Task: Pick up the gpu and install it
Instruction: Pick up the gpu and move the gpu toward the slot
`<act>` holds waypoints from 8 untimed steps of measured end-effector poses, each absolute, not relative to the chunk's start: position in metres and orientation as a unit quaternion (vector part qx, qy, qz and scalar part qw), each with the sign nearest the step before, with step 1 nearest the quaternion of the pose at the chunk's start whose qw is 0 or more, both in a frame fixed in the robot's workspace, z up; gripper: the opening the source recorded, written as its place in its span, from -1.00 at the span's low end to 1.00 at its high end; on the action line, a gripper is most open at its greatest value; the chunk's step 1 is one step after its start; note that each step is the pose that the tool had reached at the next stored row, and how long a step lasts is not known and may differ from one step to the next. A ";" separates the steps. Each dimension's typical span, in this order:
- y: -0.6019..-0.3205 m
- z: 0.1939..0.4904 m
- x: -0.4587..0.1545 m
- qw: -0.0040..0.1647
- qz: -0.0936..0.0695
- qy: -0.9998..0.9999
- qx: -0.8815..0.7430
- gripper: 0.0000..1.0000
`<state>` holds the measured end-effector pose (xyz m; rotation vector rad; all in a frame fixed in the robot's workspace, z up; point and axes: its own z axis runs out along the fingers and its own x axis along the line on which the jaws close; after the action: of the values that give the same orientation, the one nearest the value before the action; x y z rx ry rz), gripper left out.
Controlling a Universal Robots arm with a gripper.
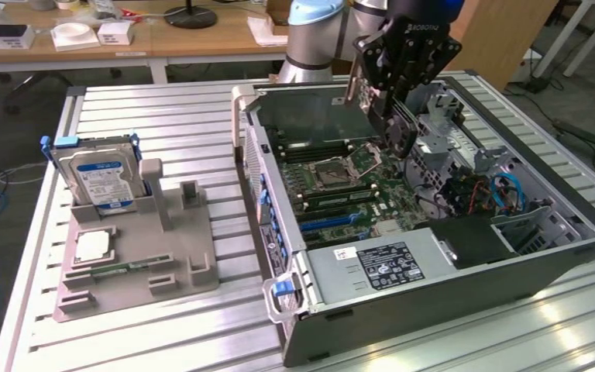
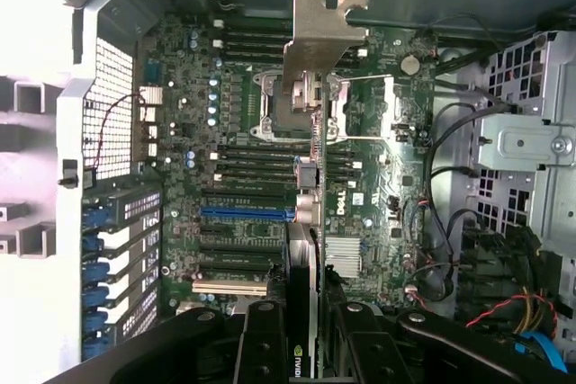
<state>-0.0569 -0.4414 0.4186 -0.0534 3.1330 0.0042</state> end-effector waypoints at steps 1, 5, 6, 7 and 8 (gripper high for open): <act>-0.442 0.419 -0.057 0.004 0.001 1.000 -0.020 -0.47; -0.442 0.419 -0.058 0.004 0.001 1.000 -0.030 -0.47; -0.442 0.419 -0.058 0.004 0.001 0.999 -0.033 -0.47; -0.442 0.419 -0.058 0.004 0.001 0.999 -0.036 -0.47; -0.442 0.419 -0.058 0.004 0.001 0.999 -0.038 -0.47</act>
<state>-0.0576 -0.4417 0.4186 -0.1181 3.1311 0.0045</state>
